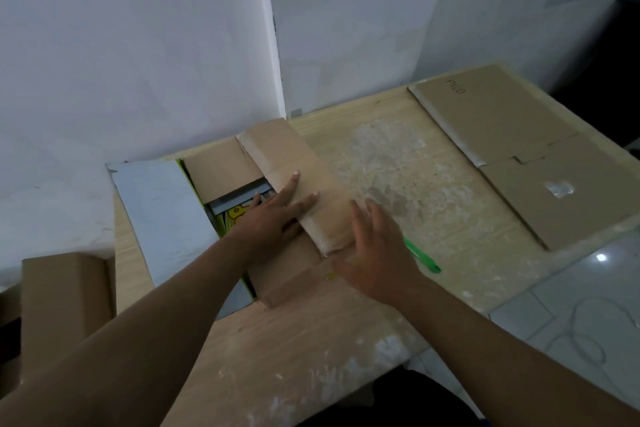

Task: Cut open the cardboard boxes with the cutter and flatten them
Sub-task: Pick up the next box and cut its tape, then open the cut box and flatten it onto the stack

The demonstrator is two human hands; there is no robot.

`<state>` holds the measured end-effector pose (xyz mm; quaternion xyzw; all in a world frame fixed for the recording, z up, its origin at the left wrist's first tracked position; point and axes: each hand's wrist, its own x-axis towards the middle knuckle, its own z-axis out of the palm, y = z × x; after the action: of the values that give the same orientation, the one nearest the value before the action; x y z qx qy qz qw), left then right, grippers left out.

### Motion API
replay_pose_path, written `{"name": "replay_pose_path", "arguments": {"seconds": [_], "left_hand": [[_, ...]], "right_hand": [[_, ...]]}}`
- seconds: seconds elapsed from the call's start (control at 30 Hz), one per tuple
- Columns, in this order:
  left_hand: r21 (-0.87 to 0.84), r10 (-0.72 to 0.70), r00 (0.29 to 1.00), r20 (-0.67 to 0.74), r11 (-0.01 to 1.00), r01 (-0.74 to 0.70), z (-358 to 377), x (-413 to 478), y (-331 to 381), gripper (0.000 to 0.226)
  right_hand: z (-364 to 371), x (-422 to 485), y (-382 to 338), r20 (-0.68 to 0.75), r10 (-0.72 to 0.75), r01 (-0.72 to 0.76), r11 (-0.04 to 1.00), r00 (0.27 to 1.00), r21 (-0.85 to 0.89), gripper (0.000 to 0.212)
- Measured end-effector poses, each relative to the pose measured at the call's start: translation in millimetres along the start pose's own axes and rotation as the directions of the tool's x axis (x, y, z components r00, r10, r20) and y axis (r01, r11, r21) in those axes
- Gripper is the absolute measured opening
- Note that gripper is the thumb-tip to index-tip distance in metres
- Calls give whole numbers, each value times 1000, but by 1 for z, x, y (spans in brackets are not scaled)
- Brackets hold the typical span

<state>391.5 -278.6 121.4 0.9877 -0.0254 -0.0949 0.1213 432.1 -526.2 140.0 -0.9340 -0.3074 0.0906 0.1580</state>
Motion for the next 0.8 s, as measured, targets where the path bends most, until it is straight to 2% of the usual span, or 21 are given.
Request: {"name": "replay_pose_path", "arguments": {"seconds": [0.07, 0.1, 0.17, 0.23, 0.3, 0.37, 0.43, 0.5, 0.57, 0.6, 0.7, 0.77, 0.8], "left_hand": [[-42, -21, 998, -64, 999, 18, -2, -7, 8, 69], [-87, -66, 992, -104, 995, 57, -3, -9, 14, 76], [-192, -226, 960, -166, 962, 194, -2, -14, 25, 87], [-255, -398, 905, -148, 900, 354, 1, -17, 33, 88], [-168, -425, 904, -44, 896, 412, 9, -23, 37, 86], [-15, -393, 920, -2, 919, 393, 16, -29, 37, 84], [72, -390, 919, -52, 917, 393, 14, -28, 33, 87], [124, -365, 923, -120, 917, 379, 7, -24, 30, 99], [132, -318, 932, -172, 930, 342, 0, -19, 27, 114], [121, -297, 936, -190, 939, 322, -3, -16, 25, 114], [85, -258, 941, -221, 956, 282, -12, -12, 28, 83], [63, -241, 935, -259, 962, 266, -25, -10, 39, 65], [54, -241, 934, -265, 963, 263, -32, -9, 45, 59]], "right_hand": [[6, 14, -14, 65, -74, 78, 996, 995, -51, 106], [9, 22, -18, 78, -91, 97, 992, 993, -83, 103], [13, 36, -23, 40, -109, 115, 979, 993, -166, 83], [13, 44, -24, -24, -117, 111, 980, 993, -166, 64], [11, 46, -26, -93, -127, 121, 990, 988, -68, 58], [3, 46, -32, -174, -121, 129, 991, 977, 36, 56], [-9, 47, -33, -233, -31, 76, 980, 972, 186, 50], [-22, 51, -25, -263, 87, 8, 941, 961, 339, 46], [-35, 56, -12, -282, 195, -44, 884, 939, 465, 45], [-42, 58, -4, -285, 262, -72, 840, 922, 537, 44], [-49, 68, 25, -240, 494, -175, 654, 836, 736, 38], [-47, 75, 46, -142, 583, -247, 536, 800, 807, 28], [-47, 78, 55, -86, 596, -295, 511, 798, 808, 23]]}}
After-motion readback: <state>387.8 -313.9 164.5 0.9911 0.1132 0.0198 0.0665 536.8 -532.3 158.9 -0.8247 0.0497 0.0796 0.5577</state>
